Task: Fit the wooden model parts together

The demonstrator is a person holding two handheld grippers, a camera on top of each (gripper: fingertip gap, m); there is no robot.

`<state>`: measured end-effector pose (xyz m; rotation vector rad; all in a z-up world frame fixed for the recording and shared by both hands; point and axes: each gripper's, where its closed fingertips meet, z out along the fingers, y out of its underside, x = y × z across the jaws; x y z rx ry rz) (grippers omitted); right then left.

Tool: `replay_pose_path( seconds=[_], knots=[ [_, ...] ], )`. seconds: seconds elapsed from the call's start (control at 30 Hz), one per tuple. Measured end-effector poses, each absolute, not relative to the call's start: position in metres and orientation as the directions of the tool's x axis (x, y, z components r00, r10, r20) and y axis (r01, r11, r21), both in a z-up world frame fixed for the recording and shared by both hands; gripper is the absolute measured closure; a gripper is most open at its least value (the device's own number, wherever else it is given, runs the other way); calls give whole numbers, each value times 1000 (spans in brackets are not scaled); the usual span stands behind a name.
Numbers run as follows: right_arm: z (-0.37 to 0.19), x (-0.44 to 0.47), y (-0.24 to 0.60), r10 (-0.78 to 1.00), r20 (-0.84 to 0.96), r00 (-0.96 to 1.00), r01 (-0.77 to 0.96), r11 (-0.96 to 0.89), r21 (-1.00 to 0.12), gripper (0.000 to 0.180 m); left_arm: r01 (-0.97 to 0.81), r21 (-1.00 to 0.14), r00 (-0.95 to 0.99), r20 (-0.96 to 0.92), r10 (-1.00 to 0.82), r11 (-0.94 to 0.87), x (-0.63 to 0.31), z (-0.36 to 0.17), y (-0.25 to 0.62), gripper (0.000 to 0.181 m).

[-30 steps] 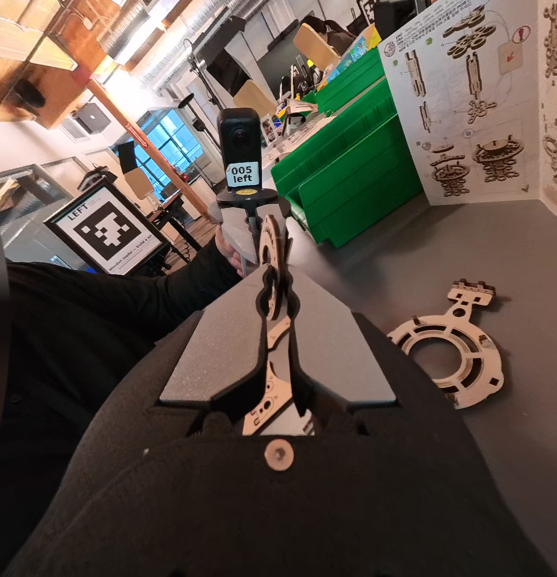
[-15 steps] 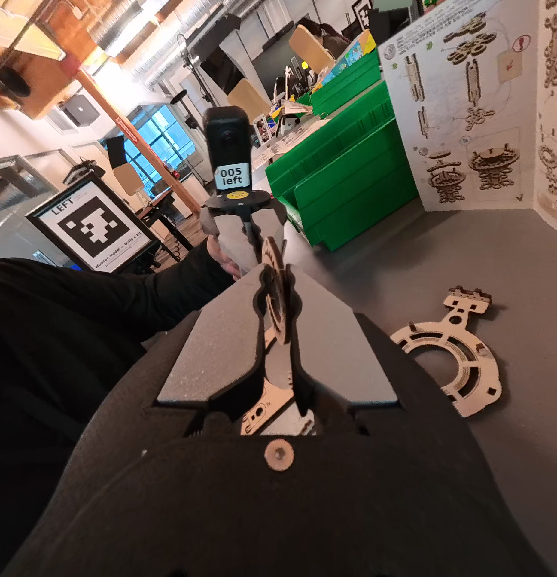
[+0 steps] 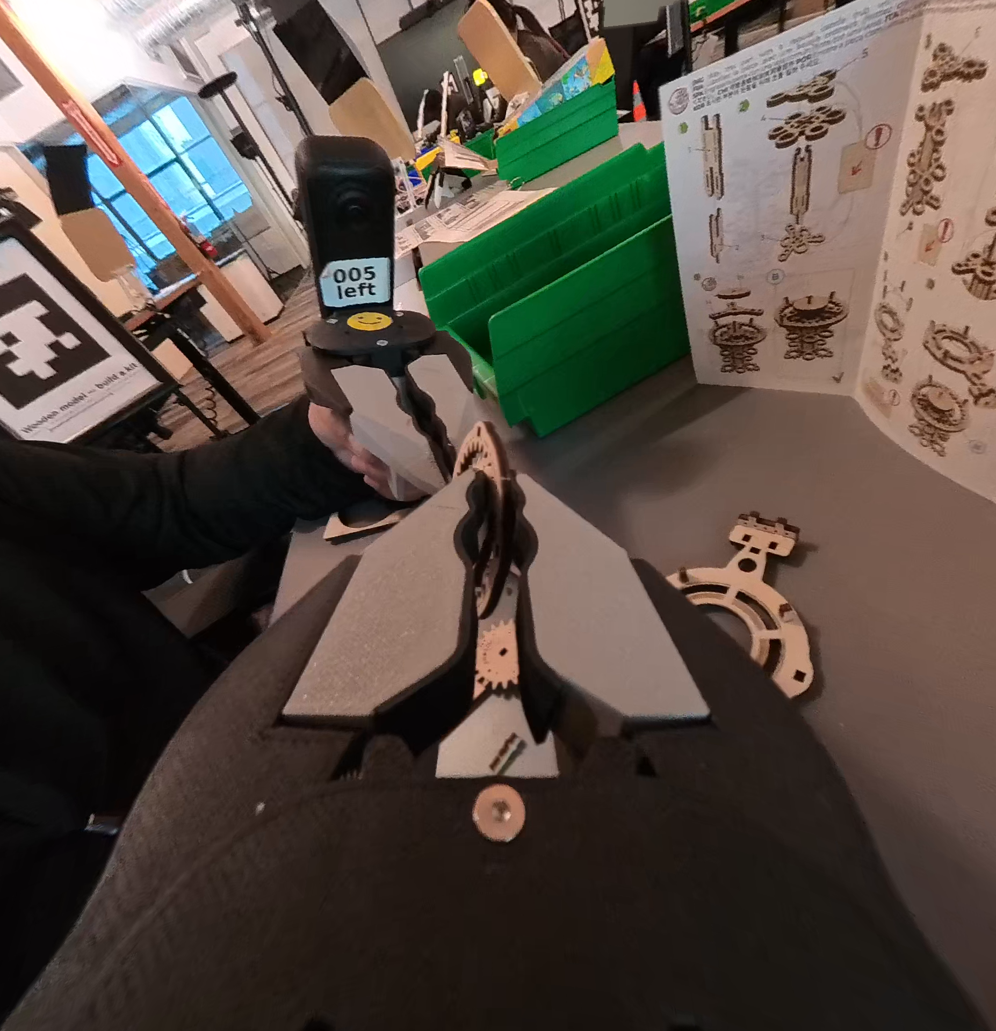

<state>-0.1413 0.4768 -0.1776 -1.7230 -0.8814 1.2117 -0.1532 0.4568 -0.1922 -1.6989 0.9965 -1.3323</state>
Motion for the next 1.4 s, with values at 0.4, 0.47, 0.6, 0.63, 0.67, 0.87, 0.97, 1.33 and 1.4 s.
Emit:
replay_pose_path(
  seconds=[0.4, 0.47, 0.6, 0.63, 0.67, 0.87, 0.97, 1.33, 1.4],
  knots=[
    [-174, -142, 471, 877, -437, 201, 56, -456, -888, 178, -54, -916, 152, 387, -909, -399, -160, -177, 461, 181],
    [-179, -141, 474, 879, -406, 250, 84, -438, -895, 176, -90, -928, 184, 341, -922, -362, -158, -182, 462, 181],
    [-195, -140, 483, 875, -302, 378, 169, -387, -907, 171, -184, -930, 225, 274, -935, -317, -156, -197, 460, 180],
    [-196, -140, 485, 872, -292, 394, 173, -382, -908, 169, -179, -929, 221, 283, -933, -324, -155, -197, 460, 180],
    [-197, -140, 486, 868, -289, 405, 173, -383, -907, 168, -173, -927, 217, 295, -931, -334, -155, -196, 460, 180],
    [-188, -134, 487, 876, -297, 380, 156, -377, -913, 155, -49, -887, 219, 439, -871, -459, -161, -188, 475, 181],
    [-179, -122, 489, 888, -203, 414, 183, -299, -937, 135, 8, -876, 230, 471, -852, -482, -170, -181, 483, 181],
    [-209, -149, 455, 791, 577, 202, 745, 258, -616, 161, -14, -786, 176, 607, -775, -618, -165, -192, 477, 181],
    [-220, -148, 459, 745, 650, 151, 819, 274, -504, 170, -24, -784, 171, 608, -776, -620, -164, -192, 474, 181]
  ],
)
